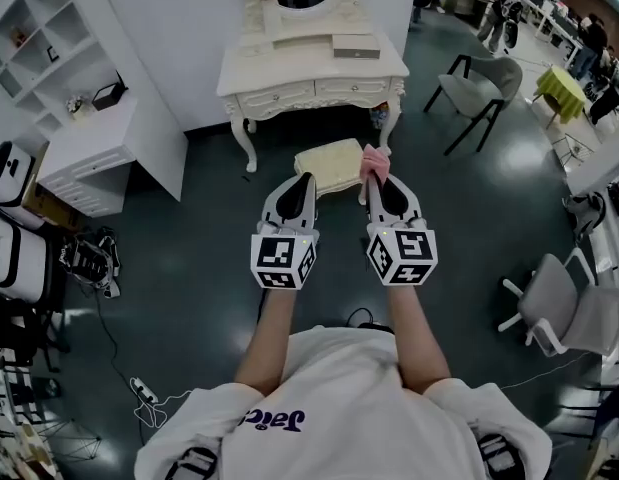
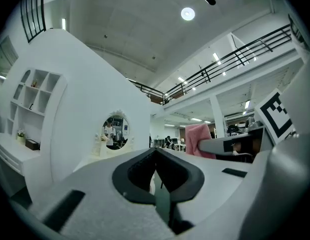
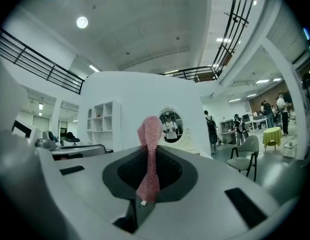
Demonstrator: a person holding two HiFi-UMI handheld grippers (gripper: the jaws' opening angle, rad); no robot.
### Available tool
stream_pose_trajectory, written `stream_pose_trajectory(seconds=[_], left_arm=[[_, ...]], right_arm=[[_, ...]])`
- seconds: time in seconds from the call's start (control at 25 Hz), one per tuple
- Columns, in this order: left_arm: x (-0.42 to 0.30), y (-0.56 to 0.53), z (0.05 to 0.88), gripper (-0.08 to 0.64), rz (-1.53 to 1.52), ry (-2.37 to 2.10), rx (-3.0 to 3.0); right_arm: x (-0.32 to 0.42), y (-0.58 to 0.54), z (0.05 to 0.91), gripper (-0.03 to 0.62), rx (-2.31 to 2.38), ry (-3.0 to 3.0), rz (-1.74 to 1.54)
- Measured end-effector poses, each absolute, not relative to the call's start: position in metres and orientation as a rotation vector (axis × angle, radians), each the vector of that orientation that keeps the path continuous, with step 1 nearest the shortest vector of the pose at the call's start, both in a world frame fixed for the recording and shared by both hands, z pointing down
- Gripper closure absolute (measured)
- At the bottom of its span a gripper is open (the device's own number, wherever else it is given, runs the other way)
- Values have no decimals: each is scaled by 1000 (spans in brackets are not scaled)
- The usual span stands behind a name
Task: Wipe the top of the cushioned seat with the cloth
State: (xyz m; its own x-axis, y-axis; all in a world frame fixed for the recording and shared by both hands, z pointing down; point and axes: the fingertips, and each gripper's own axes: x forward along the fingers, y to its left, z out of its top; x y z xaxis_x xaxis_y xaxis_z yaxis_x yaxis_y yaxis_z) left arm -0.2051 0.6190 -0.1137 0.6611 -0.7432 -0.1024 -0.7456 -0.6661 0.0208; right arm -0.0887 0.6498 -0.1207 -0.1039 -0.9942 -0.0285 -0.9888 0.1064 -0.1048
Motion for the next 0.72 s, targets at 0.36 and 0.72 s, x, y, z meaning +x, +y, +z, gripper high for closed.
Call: stream_pose_trajectory(seconds=[0.36,0.72], left_arm=[[-212,599,-88,545,170,1213,-2947],[-191,501,-69,545,152,1259,-2943]], right_arm=[[-102,640,-86,567,-2100,2268,-159],[-76,531,-68,568,-2025,2306,-186]])
